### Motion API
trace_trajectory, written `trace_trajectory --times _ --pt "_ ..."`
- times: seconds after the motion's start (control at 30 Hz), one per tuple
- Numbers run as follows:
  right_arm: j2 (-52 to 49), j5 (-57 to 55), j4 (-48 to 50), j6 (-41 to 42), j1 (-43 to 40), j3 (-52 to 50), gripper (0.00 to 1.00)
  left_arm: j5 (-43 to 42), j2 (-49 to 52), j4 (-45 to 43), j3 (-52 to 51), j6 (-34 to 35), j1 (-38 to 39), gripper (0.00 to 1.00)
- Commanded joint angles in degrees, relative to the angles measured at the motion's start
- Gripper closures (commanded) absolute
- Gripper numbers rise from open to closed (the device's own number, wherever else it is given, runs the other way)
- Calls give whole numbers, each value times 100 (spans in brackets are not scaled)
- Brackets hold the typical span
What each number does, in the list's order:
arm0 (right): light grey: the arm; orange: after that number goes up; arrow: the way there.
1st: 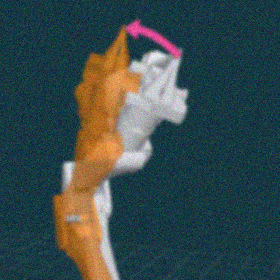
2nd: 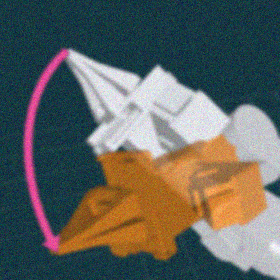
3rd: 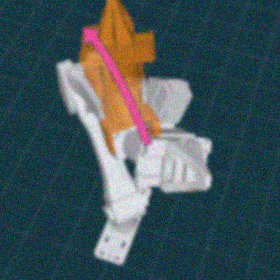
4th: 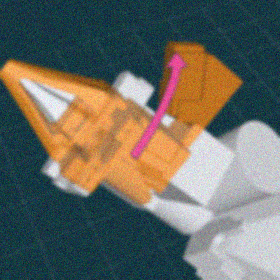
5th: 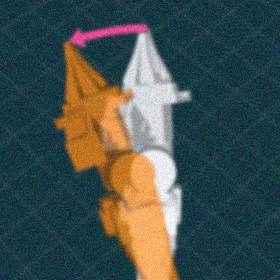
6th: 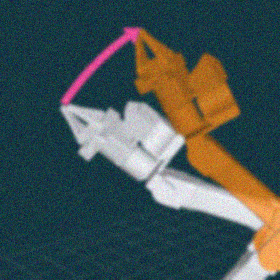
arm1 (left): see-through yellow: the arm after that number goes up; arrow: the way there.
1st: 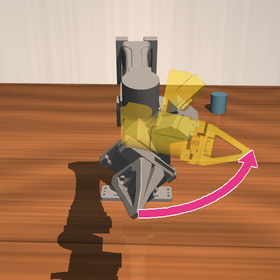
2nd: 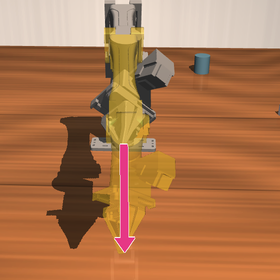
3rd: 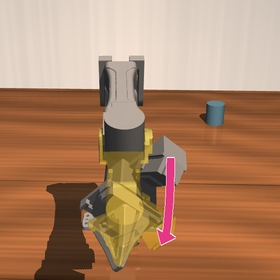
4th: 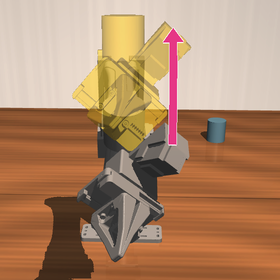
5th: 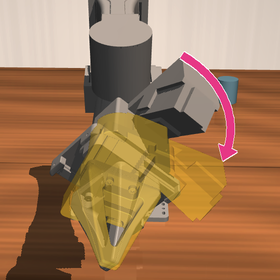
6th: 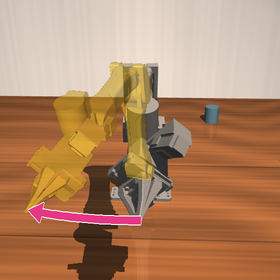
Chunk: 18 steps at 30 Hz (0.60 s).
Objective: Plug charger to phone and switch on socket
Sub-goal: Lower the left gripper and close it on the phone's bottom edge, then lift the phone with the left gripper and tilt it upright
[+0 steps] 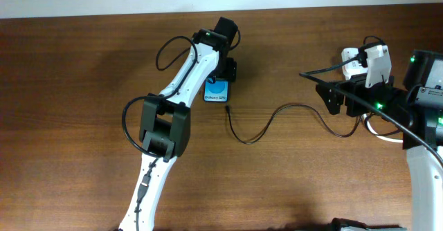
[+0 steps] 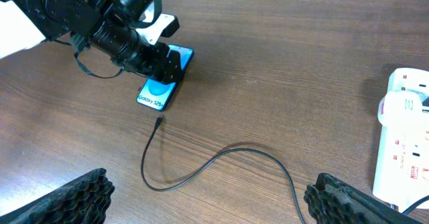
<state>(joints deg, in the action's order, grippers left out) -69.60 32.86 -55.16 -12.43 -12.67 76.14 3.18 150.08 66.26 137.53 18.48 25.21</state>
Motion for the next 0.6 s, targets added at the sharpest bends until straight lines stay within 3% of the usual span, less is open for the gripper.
trace_trajectory --times 0.0,0.43,0.57 --pt "-26 -31 7 -68 -11 122 2 -42 98 199 503 35 -35 23" --pt "-26 -31 4 -68 -11 122 2 -42 98 597 997 35 -35 27" --pt "-26 -31 7 -68 -11 122 2 -42 98 649 1029 35 -35 51"
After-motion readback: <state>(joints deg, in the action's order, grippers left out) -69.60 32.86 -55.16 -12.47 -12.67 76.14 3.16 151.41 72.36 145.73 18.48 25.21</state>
